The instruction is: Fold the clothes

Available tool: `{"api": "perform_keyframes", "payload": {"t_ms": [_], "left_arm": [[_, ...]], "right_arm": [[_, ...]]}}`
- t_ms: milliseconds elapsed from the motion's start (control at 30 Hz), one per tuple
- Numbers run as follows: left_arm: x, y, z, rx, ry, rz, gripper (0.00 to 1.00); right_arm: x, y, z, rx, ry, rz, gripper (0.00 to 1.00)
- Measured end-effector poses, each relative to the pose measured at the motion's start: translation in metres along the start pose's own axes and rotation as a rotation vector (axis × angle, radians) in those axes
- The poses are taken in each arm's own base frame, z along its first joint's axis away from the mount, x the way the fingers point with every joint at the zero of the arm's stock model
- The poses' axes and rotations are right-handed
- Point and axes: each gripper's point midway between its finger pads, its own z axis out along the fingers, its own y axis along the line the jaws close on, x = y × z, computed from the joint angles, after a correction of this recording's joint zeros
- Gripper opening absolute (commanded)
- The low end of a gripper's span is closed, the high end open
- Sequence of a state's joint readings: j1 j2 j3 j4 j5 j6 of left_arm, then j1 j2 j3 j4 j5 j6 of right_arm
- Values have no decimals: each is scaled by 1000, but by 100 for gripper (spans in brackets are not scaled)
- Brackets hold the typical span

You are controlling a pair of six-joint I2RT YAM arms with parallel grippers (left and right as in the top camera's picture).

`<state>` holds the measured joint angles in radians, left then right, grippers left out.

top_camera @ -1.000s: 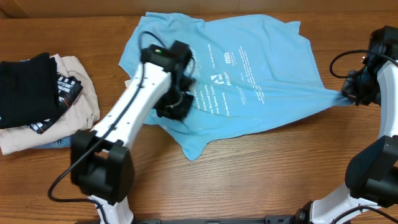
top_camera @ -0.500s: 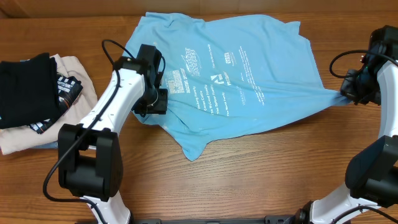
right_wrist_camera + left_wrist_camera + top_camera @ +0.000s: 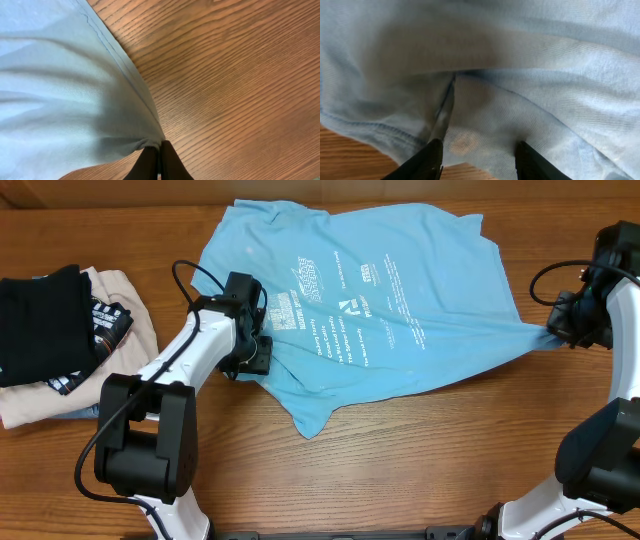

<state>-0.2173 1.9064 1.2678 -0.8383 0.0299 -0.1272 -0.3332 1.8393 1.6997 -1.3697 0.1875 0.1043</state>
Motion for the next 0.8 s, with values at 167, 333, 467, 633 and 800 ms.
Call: {"api": "perform_keyframes", "payload": {"t_ms": [167,333,467,633,800], "left_arm": [[-4,-2,1,13,-18,1,50],[-2,-3,3,16,-13,1,51],[0,-1,5,5,-7,1,51],[-1,5,6,-28,-11,0,52],[-6,6,6,-35,-30,0,48]], "right_arm": [[0,0,0,0,1,0,4],[0,0,0,0,1,0,4],[0,0,0,0,0,0,4],[1,0,0,0,2,0,4],[1,0,0,0,3,-1,4]]}}
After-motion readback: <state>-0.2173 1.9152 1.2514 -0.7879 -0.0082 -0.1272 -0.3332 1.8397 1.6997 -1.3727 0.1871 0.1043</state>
